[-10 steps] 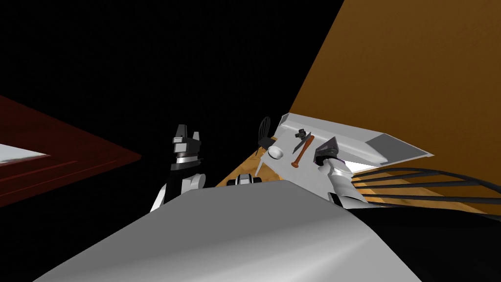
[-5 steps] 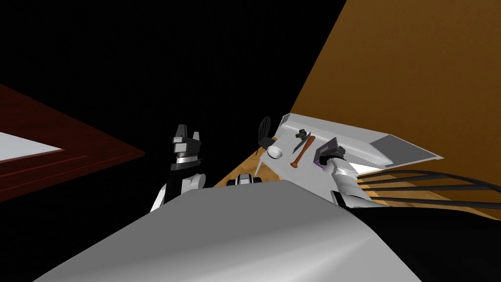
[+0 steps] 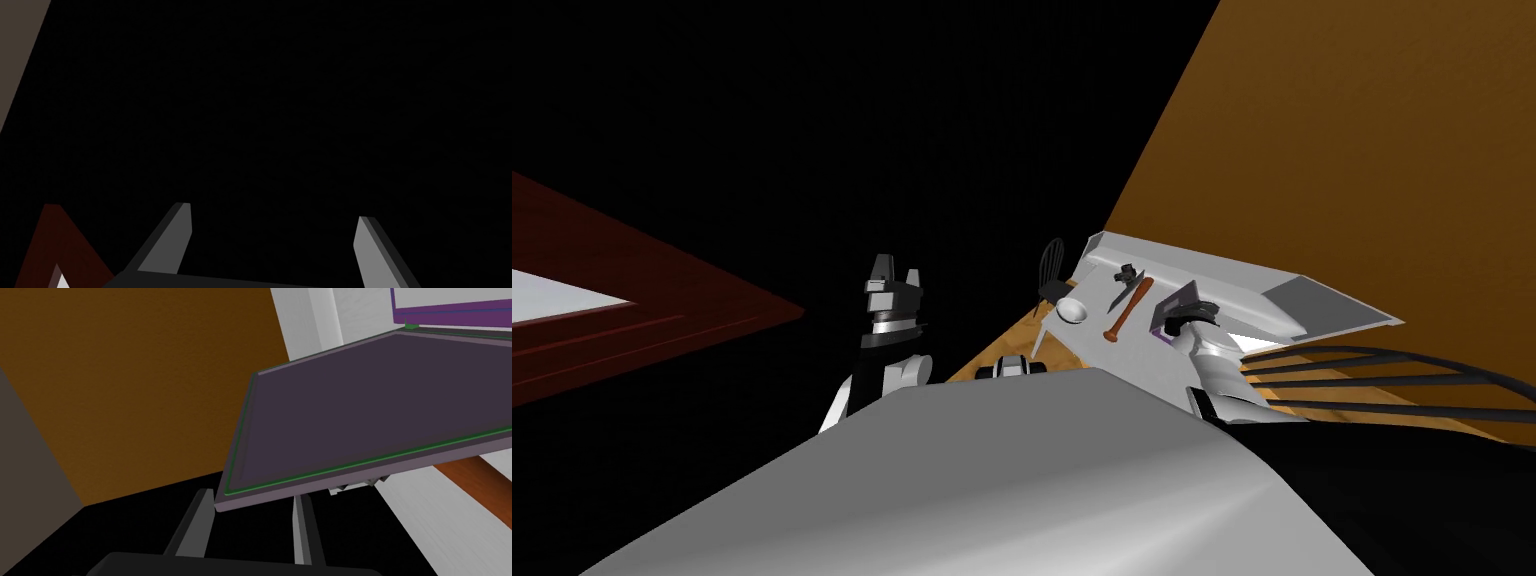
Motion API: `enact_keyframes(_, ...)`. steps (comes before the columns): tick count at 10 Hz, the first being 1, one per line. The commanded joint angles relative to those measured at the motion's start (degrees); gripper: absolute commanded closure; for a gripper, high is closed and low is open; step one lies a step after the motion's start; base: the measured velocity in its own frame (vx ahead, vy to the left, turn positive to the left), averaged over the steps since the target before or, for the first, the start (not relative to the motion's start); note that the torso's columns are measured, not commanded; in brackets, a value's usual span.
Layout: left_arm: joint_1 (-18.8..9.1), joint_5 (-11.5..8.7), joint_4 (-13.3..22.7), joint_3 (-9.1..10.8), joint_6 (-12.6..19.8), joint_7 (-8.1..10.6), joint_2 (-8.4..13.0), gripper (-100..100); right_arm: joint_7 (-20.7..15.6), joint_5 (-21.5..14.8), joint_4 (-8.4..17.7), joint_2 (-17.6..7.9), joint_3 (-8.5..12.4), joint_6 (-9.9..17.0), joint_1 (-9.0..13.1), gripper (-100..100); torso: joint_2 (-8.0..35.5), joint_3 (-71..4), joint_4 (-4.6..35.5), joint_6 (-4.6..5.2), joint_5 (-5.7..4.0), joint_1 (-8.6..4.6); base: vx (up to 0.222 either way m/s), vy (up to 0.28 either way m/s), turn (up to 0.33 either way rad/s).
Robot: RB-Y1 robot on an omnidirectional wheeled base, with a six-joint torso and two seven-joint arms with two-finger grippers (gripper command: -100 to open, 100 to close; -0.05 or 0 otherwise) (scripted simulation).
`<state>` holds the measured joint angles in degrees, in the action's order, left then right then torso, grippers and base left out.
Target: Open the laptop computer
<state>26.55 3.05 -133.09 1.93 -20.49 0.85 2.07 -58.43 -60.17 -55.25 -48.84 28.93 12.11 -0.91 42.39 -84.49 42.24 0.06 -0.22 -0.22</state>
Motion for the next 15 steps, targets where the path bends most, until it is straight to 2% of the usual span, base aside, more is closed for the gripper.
enact_keyframes(1, -0.01, 0.0, 0.0, 0.0, 0.0, 0.0, 0.0, 0, 2.91, 1.05, -0.12, 1.53, 0.95, -0.92, 1.38, 100, 0.11, 0.09, 0.02, 0.16, -0.11, -0.24, -0.093, -0.066, -0.017)
enact_keyframes(6, -0.01, 0.0, 0.01, 0.0, 0.0, 0.0, 0.0, 0, 8.02, 4.88, -1.26, 4.02, 2.38, -2.16, 3.94, 100, -0.07, 0.01, -0.08, 0.39, -0.31, -0.54, -0.099, -0.079, -0.043)
enact_keyframes(7, 0.0, 0.0, 0.01, 0.0, 0.0, 0.0, 0.0, 0, 7.38, 4.29, -1.43, 3.57, 2.2, -2.28, 4.18, 100, -0.17, -0.06, -0.12, 0.32, -0.29, -0.48, -0.038, -0.027, -0.008)
enact_keyframes(8, 0.0, 0.0, 0.01, 0.0, 0.0, 0.0, 0.0, 0, 8.94, 4.57, -3.14, 6.44, 3.68, -3.63, 4.45, 100, -0.39, -0.21, -0.13, 0.08, -0.14, -0.24, -0.027, -0.064, -0.144)
enact_keyframes(9, 0.01, 0.0, 0.0, 0.01, 0.0, 0.0, 0.0, 0, 8.94, 4.57, -3.14, 6.58, 3.68, -3.63, 4.45, 100, -0.42, -0.24, -0.16, 0.08, -0.14, -0.25, -0.01, -0.087, -0.105)
enact_keyframes(11, 0.01, 0.0, 0.0, 0.0, 0.0, 0.0, 0.0, 0, 10.3, 4.76, -4.74, 9.58, 5.1, -4.96, 4.66, 100, -0.44, -0.23, -0.19, -0.17, -0.21, -0.22, -0.011, -0.072, -0.114)
enact_keyframes(12, 0.01, 0.0, 0.0, 0.0, 0.0, 0.0, 0.0, 0, 10.3, 4.76, -4.74, 9.58, 5.1, -4.96, 4.66, 100, -0.47, -0.25, -0.22, -0.21, -0.27, -0.28, -0.02, -0.058, -0.059)
enact_keyframes(15, 0.01, 0.0, 0.0, 0.0, 0.0, 0.0, 0.0, 0, 12.33, 5.05, -7.14, 14.09, 7.25, -6.94, 4.98, 100, -0.59, -0.32, -0.27, -0.37, -0.26, -0.06, -0.001, -0.079, -0.098)
